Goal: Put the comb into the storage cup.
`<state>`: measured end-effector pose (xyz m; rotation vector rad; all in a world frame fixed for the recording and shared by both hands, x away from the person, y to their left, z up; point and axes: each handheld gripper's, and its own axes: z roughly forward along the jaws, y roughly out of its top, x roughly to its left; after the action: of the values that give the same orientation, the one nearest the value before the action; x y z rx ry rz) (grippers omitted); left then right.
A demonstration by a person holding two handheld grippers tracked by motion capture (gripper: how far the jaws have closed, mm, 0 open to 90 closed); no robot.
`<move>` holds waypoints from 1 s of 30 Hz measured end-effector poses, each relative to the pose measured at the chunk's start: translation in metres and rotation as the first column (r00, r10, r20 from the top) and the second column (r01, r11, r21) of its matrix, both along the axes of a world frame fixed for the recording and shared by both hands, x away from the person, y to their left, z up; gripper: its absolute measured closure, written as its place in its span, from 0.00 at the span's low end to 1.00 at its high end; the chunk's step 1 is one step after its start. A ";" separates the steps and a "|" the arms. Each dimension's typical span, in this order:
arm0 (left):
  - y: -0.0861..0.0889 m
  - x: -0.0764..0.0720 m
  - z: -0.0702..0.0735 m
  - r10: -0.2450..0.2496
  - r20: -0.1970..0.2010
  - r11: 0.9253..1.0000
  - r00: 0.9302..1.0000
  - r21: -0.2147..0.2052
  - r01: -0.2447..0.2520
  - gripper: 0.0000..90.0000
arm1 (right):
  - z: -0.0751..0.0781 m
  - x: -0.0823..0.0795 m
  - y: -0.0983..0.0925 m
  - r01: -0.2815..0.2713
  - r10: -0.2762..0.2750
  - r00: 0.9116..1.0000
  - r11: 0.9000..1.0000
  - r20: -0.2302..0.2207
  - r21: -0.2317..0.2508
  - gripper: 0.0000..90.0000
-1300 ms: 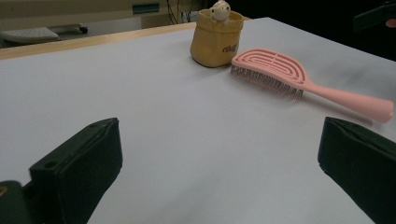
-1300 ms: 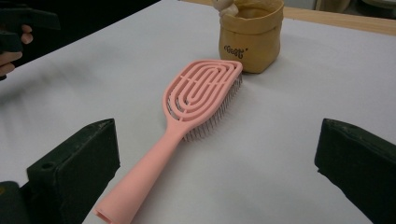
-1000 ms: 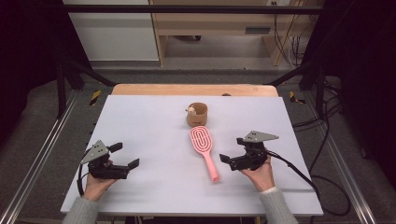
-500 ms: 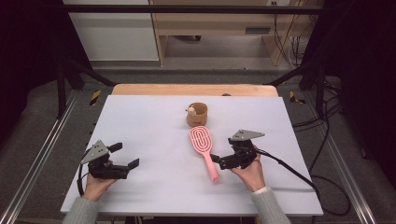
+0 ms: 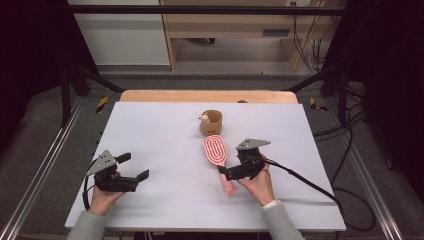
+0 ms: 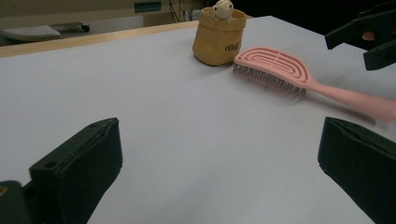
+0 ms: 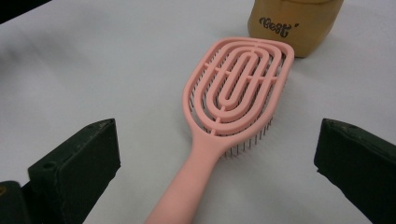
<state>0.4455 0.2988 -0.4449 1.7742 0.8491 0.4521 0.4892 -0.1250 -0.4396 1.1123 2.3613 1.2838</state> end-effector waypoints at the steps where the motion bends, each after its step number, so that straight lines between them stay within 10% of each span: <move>1: 0.000 0.000 0.000 0.000 0.000 1.000 1.000 0.000 0.000 0.00 | 0.000 0.000 0.000 0.000 0.000 1.000 1.000 0.000 0.000 0.01; 30: 0.000 0.001 -0.001 0.004 -0.006 1.000 1.000 0.005 -0.004 0.00 | -0.023 0.009 0.032 -0.006 -0.009 0.996 0.985 -0.084 -0.170 0.16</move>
<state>0.4460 0.2989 -0.4455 1.7794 0.8564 0.4519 0.4986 -0.0928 -0.4624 1.1356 2.4764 1.0301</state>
